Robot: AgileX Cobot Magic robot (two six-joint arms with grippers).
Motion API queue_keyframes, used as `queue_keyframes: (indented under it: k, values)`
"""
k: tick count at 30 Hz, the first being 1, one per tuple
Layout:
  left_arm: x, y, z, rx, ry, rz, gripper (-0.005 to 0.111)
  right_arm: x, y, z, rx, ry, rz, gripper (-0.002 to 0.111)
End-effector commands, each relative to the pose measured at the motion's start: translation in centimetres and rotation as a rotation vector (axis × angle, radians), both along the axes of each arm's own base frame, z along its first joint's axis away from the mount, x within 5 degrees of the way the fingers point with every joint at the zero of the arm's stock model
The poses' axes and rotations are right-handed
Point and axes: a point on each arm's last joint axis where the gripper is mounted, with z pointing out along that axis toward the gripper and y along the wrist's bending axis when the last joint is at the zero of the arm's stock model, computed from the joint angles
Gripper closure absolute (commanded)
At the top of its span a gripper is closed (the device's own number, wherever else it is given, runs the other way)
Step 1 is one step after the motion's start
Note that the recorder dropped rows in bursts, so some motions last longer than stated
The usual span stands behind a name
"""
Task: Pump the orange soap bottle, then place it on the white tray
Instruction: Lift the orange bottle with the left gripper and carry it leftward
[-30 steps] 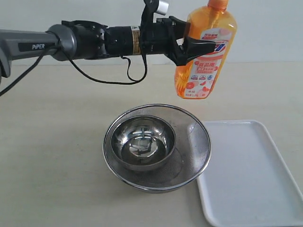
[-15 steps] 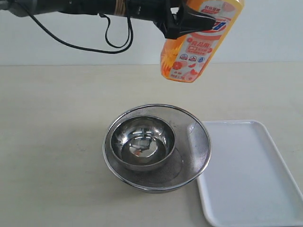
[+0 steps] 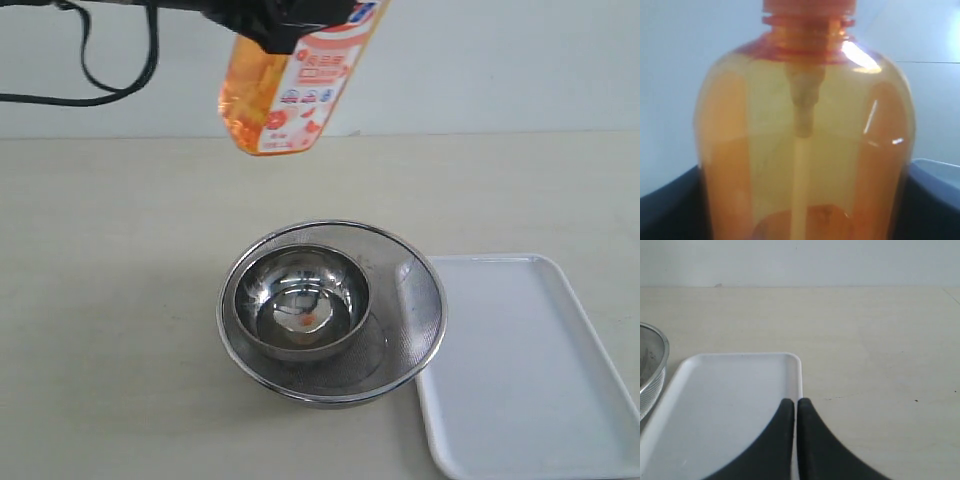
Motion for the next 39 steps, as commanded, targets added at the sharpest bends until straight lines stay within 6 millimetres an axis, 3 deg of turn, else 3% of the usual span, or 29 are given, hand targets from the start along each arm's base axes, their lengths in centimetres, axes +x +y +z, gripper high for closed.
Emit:
queue_keyframes:
  k: [1, 7, 10, 13, 15, 17, 20, 26, 39]
  values:
    - [-3.1, 3.7, 1.0, -0.104, 0.016, 0.279, 0.102, 0.0, 0.0, 0.0, -0.006, -0.009, -0.006, 0.108]
    - [-8.2, 8.4, 0.3, -0.126, 0.008, 0.52, 0.102, 0.0, 0.0, 0.0, -0.006, -0.009, -0.006, 0.108]
    - [-12.3, 12.0, -0.4, -0.223, 0.001, 0.709, 0.102, 0.0, 0.0, 0.0, -0.006, -0.009, -0.006, 0.108]
    - [-14.8, 13.8, -1.0, -0.306, -0.027, 0.772, 0.102, 0.0, 0.0, 0.0, -0.006, -0.009, -0.006, 0.108]
    - [-16.4, 15.1, -3.0, -0.411, 0.005, 0.848, 0.102, 0.0, 0.0, 0.0, -0.006, -0.009, -0.006, 0.108]
    - [-17.3, 15.8, -5.2, -0.386, 0.029, 0.887, 0.102, 0.0, 0.0, 0.0, -0.006, -0.009, -0.006, 0.108]
    - [-17.4, 16.0, -7.4, -0.282, 0.051, 0.906, 0.102, 0.0, 0.0, 0.0, -0.006, -0.009, -0.006, 0.108]
    - [-15.9, 14.9, -9.4, -0.209, 0.157, 0.884, 0.102, 0.0, 0.0, 0.0, -0.006, -0.009, -0.006, 0.108]
    - [-13.7, 11.5, -9.2, -0.116, 0.174, 0.789, 0.102, 0.0, -0.1, 0.0, -0.008, -0.012, -0.007, 0.108]
